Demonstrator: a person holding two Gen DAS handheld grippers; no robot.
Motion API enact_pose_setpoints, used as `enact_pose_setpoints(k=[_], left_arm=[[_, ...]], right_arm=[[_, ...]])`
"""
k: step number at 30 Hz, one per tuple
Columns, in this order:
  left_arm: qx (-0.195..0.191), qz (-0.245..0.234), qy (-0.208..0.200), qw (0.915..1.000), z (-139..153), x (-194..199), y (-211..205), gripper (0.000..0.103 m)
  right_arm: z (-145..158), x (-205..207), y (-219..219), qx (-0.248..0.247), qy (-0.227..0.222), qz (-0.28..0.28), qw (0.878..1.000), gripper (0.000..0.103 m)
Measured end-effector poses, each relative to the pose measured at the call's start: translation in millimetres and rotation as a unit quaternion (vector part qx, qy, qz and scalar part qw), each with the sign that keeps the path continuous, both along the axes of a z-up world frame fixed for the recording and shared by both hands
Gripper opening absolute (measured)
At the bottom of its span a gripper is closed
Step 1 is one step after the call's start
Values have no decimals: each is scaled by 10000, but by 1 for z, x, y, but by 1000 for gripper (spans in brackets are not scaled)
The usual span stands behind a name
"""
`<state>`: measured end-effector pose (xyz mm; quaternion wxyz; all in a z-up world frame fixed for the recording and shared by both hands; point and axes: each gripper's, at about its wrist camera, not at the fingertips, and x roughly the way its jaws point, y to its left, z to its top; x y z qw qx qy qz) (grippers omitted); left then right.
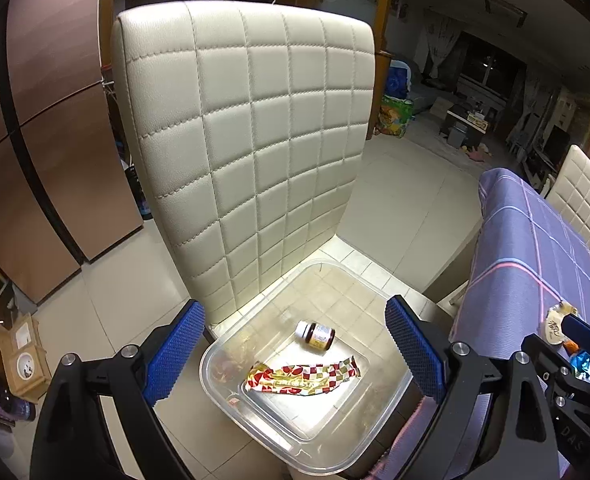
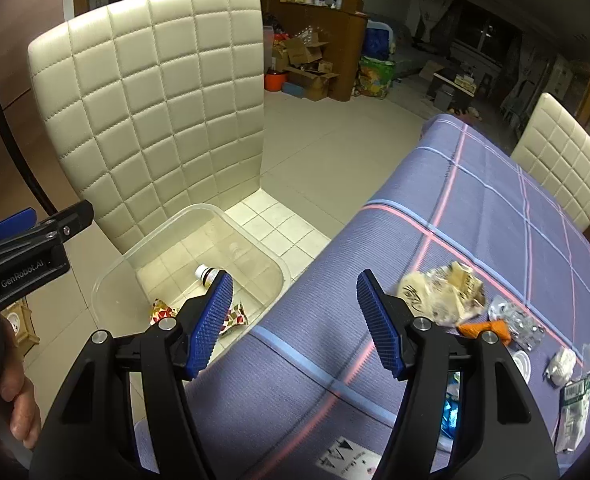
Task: Collect trash
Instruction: 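Move both open tools back over the table, then grasp the blue foil wrapper with the left tool while the right tool grasps the paper strip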
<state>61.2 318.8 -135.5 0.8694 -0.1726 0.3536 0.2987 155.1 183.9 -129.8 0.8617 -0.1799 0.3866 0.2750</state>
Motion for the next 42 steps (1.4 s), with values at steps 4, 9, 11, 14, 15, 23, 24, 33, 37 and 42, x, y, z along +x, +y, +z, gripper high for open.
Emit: enact_pose_setpoints(k=[4, 9, 11, 14, 15, 23, 24, 33, 37, 42], left_arm=[[98, 5, -74, 9999, 10, -8, -7, 89], [157, -161, -139, 9996, 22, -15, -28, 89], [206, -323, -132, 9992, 24, -14, -41, 89], [205, -519, -116, 9984, 25, -11, -62, 89], [135, -660, -108, 9977, 25, -8, -74, 89], [255, -1690, 28, 9853, 22, 12, -169, 89], [265, -1780, 39, 9837, 22, 14, -178, 89], [265, -2276, 159, 9733, 19, 26, -230, 89], [268, -2472, 301, 9681, 12, 34, -251, 89], [244, -2531, 395, 9663, 8, 45, -262, 89]], right_arm=[[5, -6, -16, 56, -43, -107, 9999, 66], [11, -13, -41, 158, -66, -289, 9994, 67], [12, -16, -54, 193, -81, -387, 9990, 67], [14, -22, -79, 225, -122, -565, 9981, 67], [15, -24, -87, 234, -127, -610, 9978, 67], [13, -29, -177, 238, -114, -1406, 9897, 68], [13, -31, -190, 260, -125, -1519, 9880, 68], [-5, -34, -276, 317, 15, -2276, 9732, 71], [-13, -31, -305, 419, 187, -2507, 9670, 71], [-19, -31, -303, 502, 283, -2304, 9714, 71]])
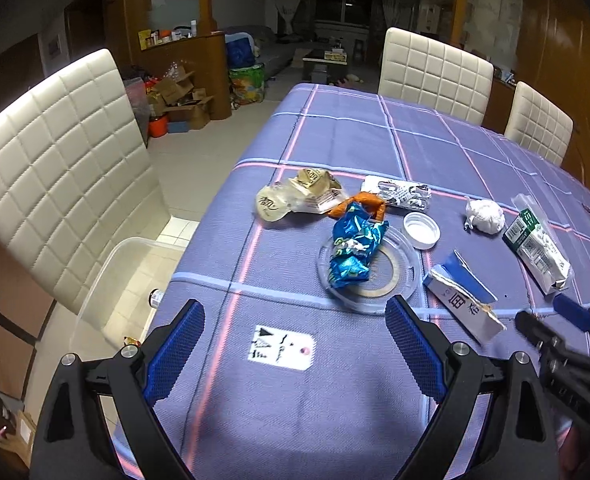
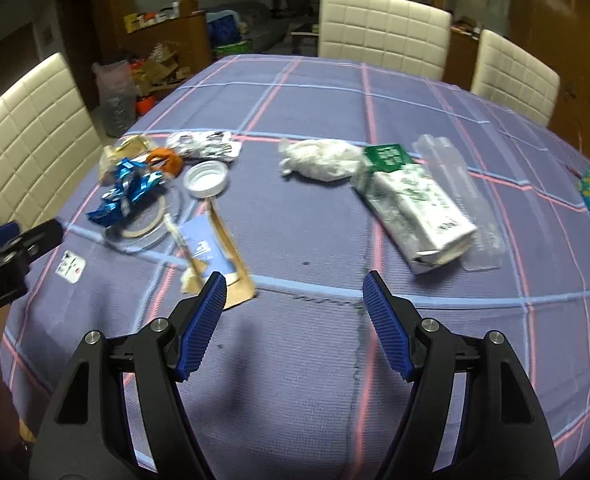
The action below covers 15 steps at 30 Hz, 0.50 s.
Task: Collect trash
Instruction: 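Grasp the blue foil wrapper with the left tool while the right tool grasps the paper strip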
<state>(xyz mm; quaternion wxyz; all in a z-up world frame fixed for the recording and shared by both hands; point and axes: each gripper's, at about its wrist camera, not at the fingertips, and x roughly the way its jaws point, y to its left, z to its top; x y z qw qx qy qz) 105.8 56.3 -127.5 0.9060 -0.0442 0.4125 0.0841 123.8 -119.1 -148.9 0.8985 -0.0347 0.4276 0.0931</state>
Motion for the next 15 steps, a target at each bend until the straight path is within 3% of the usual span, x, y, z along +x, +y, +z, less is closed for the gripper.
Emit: enact_pose_setpoints(k=[5, 15], left_arm=[[48, -37, -21, 10000, -1, 16, -1, 89], [200, -381, 149, 9990, -17, 56, -10, 86]], right_arm=[[-7, 2, 29, -42, 37, 546, 9985, 71], [-25, 26, 52, -31, 288, 792, 9964, 71]])
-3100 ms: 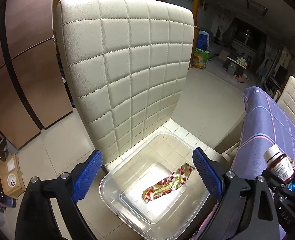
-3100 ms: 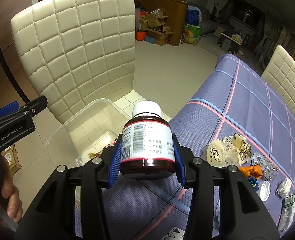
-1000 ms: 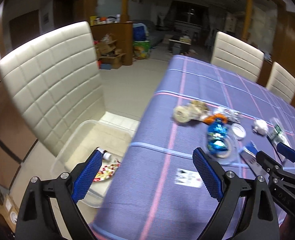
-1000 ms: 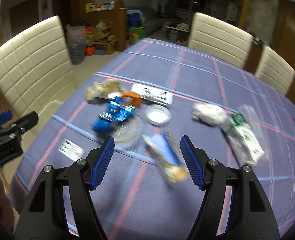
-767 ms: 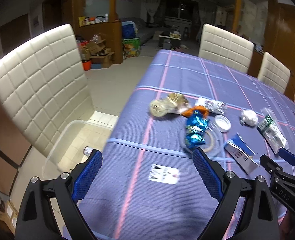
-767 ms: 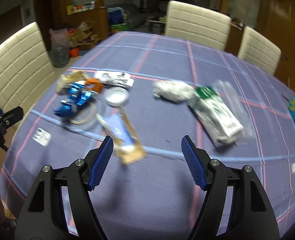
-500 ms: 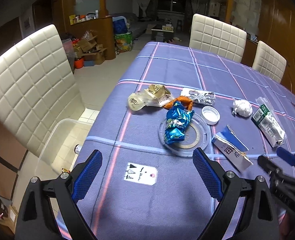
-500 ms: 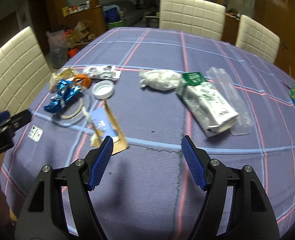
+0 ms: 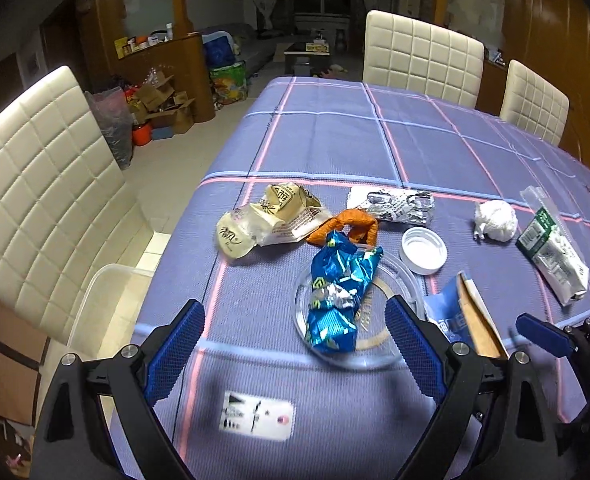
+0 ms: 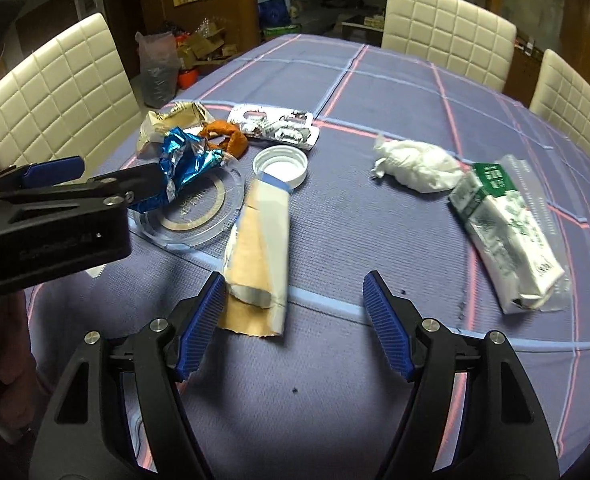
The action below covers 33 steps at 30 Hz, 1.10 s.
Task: Collect trash
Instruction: 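Grasp the blue foil wrapper with the left tool while the right tool grasps the paper strip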
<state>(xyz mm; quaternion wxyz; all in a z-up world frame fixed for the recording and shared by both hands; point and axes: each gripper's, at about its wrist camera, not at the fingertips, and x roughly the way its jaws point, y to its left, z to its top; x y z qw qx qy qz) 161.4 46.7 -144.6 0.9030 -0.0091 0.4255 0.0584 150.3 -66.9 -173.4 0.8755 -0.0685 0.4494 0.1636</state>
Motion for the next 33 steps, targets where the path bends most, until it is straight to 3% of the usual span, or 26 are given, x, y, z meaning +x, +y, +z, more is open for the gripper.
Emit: enact_pose_setpoints(k=[2, 3, 4, 5, 7, 9, 19, 21, 33], left_arm=[[46, 10, -5, 10000, -3, 5, 1, 73], [26, -4, 11, 10000, -4, 8, 1, 61], [-26, -41, 40, 10000, -5, 10, 1, 50], [-74, -73, 78, 9999, -7, 12, 2, 45], [-86, -130, 130, 9998, -10, 16, 1, 34], [-67, -186, 96, 9998, -11, 16, -2, 34], [-240, -265, -156, 9992, 1, 3, 1, 29], [-235, -266, -234, 9991, 7, -4, 0, 29], [-235, -146, -532, 9982, 31, -38, 15, 29]], right_arm=[[-5, 5, 1, 77, 122, 39, 9999, 65], [-6, 6, 0, 142, 161, 56, 9998, 63], [-5, 7, 0, 167, 98, 64, 9998, 53], [-5, 8, 1, 184, 101, 94, 9997, 41], [-4, 10, 1, 264, 101, 123, 9995, 32], [-4, 11, 2, 317, 121, 137, 9993, 24], [1, 9, -5, 386, 1, -49, 9992, 13], [5, 7, -7, 401, -49, -95, 9991, 5], [35, -20, -2, 404, -485, -101, 9980, 4]])
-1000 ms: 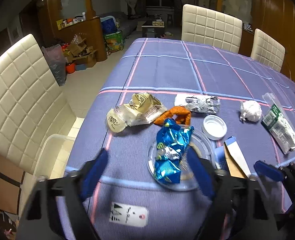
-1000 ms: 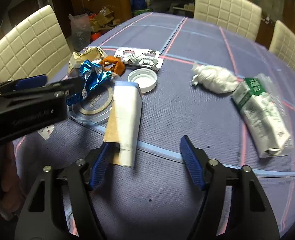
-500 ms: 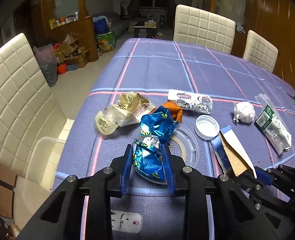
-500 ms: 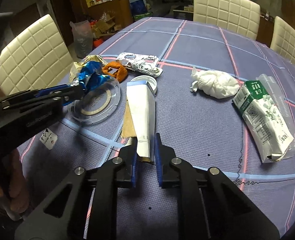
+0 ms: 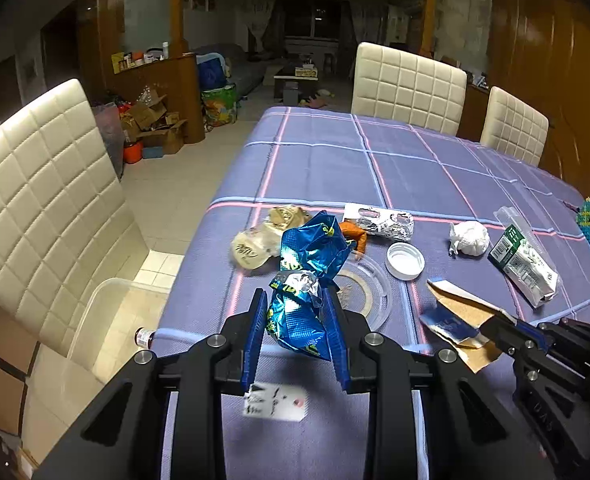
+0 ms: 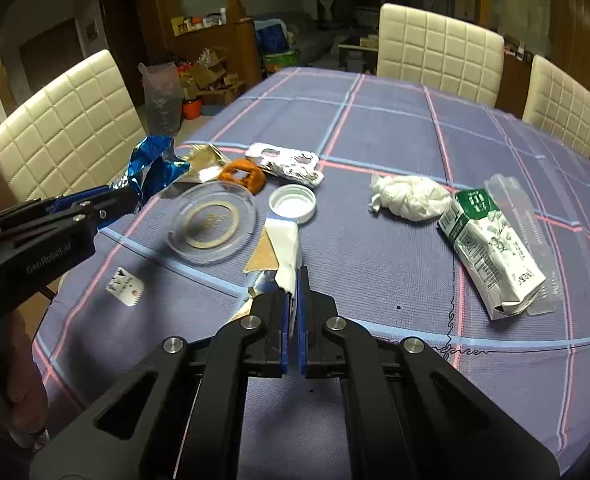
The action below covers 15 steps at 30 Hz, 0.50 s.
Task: Collect trash
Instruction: 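Grasp the blue foil wrapper with the left tool while the right tool grasps the paper strip, then carry both items over the bin and open both tools to drop them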
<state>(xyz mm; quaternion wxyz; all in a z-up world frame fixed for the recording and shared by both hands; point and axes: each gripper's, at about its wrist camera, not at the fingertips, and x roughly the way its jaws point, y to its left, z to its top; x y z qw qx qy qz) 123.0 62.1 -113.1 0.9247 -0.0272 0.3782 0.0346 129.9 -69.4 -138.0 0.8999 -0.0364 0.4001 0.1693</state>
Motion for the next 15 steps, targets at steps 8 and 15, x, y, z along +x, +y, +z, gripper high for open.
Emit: enact_pose_setpoints(k=[8, 15], left_arm=[[-58, 200, -179, 9996, 10, -25, 20, 29], [-15, 390, -337, 9987, 17, -42, 38, 29]], right_arm=[[20, -23, 17, -38, -388, 149, 9991, 3], [33, -33, 35, -94, -570, 321, 9978, 3]])
